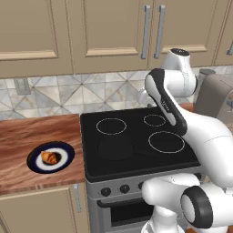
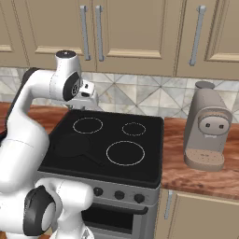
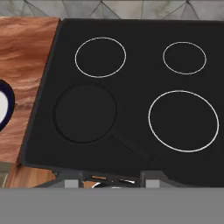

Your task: Pick the croissant and place it on the pan. Then turn on the stove to warm the croissant.

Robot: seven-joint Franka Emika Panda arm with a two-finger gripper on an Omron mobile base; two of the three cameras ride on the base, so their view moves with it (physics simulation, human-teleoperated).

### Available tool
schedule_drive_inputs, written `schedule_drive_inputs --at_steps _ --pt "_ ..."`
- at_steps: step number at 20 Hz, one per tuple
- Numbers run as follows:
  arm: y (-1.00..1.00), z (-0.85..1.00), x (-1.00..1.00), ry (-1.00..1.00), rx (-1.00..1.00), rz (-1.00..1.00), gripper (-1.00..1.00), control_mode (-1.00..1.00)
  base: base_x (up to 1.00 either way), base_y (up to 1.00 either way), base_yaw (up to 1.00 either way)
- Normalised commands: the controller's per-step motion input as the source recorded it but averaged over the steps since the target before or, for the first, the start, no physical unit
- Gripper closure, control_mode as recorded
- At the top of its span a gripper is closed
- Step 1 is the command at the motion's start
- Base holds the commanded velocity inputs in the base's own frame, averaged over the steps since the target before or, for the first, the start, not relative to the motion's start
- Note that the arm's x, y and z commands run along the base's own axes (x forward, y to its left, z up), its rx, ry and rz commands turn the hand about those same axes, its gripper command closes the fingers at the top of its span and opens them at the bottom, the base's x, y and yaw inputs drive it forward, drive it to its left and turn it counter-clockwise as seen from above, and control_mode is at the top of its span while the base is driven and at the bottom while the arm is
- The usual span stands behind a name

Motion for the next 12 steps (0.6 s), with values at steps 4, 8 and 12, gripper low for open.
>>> schedule_drive_inputs --at_steps 4,8,12 --pt "0.33 0.00 0.00 0.00 0.00 0.00 -1.00 -1.00 0.00 0.00 0.00" --pt "0.95 0.00 0.00 0.00 0.00 0.02 -1.00 -1.00 0.00 0.00 0.00" --pt "1.00 0.00 -0.09 0.00 0.00 0.04 -1.00 -1.00 0.00 0.00 0.00"
